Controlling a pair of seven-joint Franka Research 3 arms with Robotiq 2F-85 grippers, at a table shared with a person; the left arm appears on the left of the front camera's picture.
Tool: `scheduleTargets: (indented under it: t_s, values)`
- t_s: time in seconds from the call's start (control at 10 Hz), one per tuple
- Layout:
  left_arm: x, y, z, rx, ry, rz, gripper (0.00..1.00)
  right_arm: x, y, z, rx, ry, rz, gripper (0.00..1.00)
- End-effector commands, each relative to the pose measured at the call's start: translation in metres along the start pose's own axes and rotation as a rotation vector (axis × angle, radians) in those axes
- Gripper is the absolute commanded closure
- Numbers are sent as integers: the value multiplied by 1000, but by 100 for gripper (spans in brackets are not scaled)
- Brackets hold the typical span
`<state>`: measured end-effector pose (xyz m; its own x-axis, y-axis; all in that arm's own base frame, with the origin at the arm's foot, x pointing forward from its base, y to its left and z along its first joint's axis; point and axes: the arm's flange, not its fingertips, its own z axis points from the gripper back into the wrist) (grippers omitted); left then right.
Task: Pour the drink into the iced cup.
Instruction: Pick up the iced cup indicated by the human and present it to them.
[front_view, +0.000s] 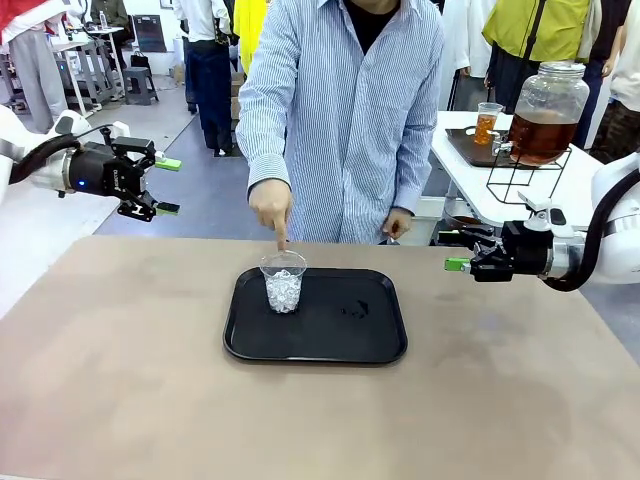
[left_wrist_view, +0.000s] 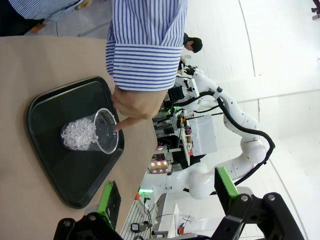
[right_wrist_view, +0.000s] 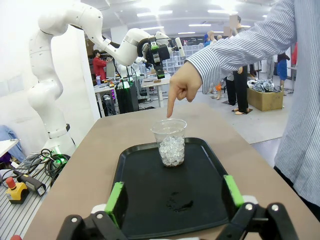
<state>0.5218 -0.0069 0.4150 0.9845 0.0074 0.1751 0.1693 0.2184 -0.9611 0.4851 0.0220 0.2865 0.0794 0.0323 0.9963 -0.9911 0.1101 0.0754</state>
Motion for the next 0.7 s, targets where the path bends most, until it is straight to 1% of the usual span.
scheduleTargets:
  t_s: [0.0,0.6]
  values:
    - [-3,-2,0,4,-5,-2,0,3,-2,-2,3,3,8,0]
    - [-3,-2,0,4,-5,-2,0,3,-2,-2,3,3,8,0]
